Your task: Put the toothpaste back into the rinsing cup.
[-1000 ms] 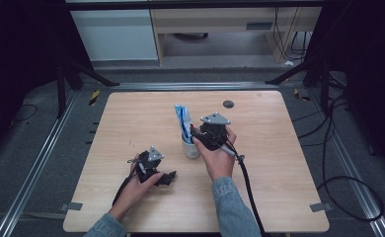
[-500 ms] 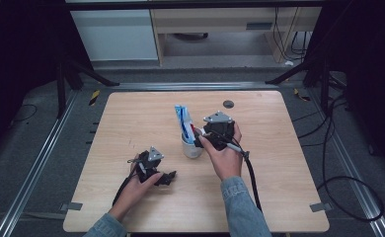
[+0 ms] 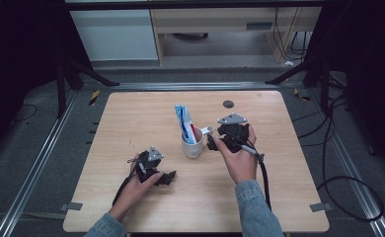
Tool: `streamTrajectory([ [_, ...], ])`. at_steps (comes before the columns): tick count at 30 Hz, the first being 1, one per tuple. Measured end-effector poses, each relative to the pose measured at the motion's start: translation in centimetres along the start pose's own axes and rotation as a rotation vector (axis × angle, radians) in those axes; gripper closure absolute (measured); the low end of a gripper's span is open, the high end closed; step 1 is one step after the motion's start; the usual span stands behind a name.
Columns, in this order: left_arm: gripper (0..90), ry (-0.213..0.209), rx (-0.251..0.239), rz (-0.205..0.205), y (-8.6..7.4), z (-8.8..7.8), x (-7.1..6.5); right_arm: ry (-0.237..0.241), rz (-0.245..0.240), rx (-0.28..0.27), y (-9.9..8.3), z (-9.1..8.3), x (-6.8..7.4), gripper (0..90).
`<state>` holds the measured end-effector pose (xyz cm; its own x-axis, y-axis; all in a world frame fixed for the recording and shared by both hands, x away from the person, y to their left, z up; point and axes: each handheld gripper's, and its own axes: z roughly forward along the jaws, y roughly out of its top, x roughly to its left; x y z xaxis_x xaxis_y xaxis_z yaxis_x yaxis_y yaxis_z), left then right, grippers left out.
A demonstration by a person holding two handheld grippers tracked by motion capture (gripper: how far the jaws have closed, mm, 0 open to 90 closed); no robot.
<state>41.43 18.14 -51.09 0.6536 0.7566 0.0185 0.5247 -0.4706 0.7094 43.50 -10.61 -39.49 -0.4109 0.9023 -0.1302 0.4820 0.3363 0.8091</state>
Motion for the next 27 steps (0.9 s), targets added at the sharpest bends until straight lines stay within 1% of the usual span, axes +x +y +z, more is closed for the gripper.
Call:
streamTrajectory([
  [2,0.0,0.000,0.000,0.000,0.0,0.0,0.0,-0.007,0.008,0.004,-0.4,-0.3,-0.5,9.9],
  [8,0.0,0.000,0.000,0.001,0.0,0.0,0.0,-0.030,0.010,0.027,-1.6,-1.1,-2.0,10.7],
  [13,0.0,0.000,0.000,0.001,0.0,0.0,0.0,-0.032,0.029,0.039,-2.3,-1.5,-3.2,11.1],
  [16,0.0,0.000,0.000,0.001,0.0,0.0,0.0,-0.032,0.027,0.056,-2.8,-1.7,-3.8,11.4],
  [21,0.0,0.000,0.000,0.001,0.0,0.0,0.0,-0.032,0.068,0.068,-4.1,-1.8,-4.9,11.9],
  [27,0.0,0.000,0.000,0.001,0.0,0.0,0.0,-0.042,0.090,0.101,-5.9,-1.5,-6.0,12.1],
])
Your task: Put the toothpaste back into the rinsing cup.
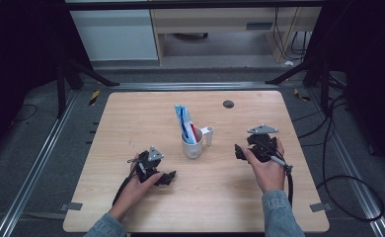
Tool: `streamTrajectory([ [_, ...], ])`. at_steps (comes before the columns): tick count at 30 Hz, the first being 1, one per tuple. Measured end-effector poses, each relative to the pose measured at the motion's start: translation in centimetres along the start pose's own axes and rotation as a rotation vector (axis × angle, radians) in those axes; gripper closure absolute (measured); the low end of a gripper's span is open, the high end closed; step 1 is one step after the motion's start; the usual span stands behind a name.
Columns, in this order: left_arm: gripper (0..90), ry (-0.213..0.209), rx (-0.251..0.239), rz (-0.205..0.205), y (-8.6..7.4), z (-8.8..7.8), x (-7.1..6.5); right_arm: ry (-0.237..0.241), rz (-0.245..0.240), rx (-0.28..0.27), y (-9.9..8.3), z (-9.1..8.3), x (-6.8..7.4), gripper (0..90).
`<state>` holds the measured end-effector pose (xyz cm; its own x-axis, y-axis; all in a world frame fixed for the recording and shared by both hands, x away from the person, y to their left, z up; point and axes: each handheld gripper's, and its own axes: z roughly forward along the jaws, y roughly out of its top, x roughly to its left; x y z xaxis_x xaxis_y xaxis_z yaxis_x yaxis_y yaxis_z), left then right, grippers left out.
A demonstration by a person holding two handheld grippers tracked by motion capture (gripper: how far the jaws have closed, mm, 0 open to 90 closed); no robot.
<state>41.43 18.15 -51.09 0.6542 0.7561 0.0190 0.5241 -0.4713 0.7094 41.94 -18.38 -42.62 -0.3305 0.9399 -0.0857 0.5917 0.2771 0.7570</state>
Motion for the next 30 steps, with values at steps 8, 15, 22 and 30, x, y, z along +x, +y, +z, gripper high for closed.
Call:
streamTrajectory([
  [8,0.0,0.000,0.000,0.000,0.0,0.0,0.0,0.027,0.049,0.033,-1.8,1.0,-0.9,13.2],
  [15,0.0,0.000,0.000,0.000,0.0,0.0,0.0,0.029,0.075,0.055,-3.3,1.8,-1.8,13.9],
  [22,0.0,0.000,0.000,0.000,0.0,0.0,0.0,-0.021,0.099,0.060,-4.8,2.6,-2.7,16.7],
  [30,0.0,0.000,0.000,0.000,0.0,0.0,0.0,-0.039,0.162,0.048,-5.8,3.6,-3.8,16.6],
])
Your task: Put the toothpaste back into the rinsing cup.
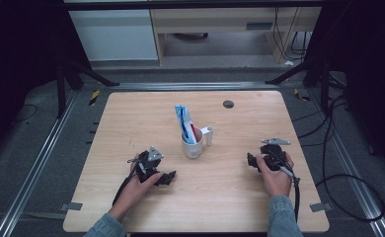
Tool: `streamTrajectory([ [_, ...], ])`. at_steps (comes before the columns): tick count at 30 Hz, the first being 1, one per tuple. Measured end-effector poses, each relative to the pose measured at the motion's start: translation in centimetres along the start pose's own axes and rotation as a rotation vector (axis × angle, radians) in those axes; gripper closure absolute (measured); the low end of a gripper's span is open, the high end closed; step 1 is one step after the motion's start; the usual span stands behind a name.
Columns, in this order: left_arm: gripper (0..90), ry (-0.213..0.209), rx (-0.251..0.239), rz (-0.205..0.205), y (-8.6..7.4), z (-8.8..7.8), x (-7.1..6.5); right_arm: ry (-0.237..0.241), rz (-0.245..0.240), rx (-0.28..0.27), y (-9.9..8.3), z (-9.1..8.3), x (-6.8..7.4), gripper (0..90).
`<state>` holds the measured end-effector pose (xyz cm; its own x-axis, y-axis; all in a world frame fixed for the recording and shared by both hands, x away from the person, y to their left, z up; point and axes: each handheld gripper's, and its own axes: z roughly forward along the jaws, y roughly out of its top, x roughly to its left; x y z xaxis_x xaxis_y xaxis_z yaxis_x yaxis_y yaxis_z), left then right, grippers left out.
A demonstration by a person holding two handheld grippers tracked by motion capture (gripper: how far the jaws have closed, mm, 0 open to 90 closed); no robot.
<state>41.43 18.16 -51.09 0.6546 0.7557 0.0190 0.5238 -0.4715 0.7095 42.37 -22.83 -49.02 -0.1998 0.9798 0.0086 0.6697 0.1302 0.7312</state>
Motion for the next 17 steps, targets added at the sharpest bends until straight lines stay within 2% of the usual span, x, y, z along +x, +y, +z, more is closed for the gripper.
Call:
streamTrajectory([
  [7,0.0,0.000,0.000,0.000,0.0,0.0,0.0,-0.050,-0.017,0.039,-0.7,1.6,-0.1,11.2],
  [10,0.0,0.000,0.000,0.000,0.0,0.0,0.0,-0.029,0.018,-0.016,-1.5,1.9,-0.3,8.1],
  [13,0.0,0.000,0.000,0.000,0.0,0.0,0.0,-0.040,0.026,-0.001,-1.5,1.9,-0.5,1.9],
  [14,0.0,0.000,0.000,0.000,0.0,0.0,0.0,-0.049,0.043,0.008,-1.5,1.9,-0.5,0.4],
  [15,0.0,0.000,0.000,0.000,0.0,0.0,0.0,-0.057,0.044,0.008,-1.5,2.0,-0.6,0.4],
  [17,0.0,0.000,0.001,0.001,0.0,0.0,0.0,-0.084,0.077,0.008,-1.5,2.0,-0.7,0.4],
])
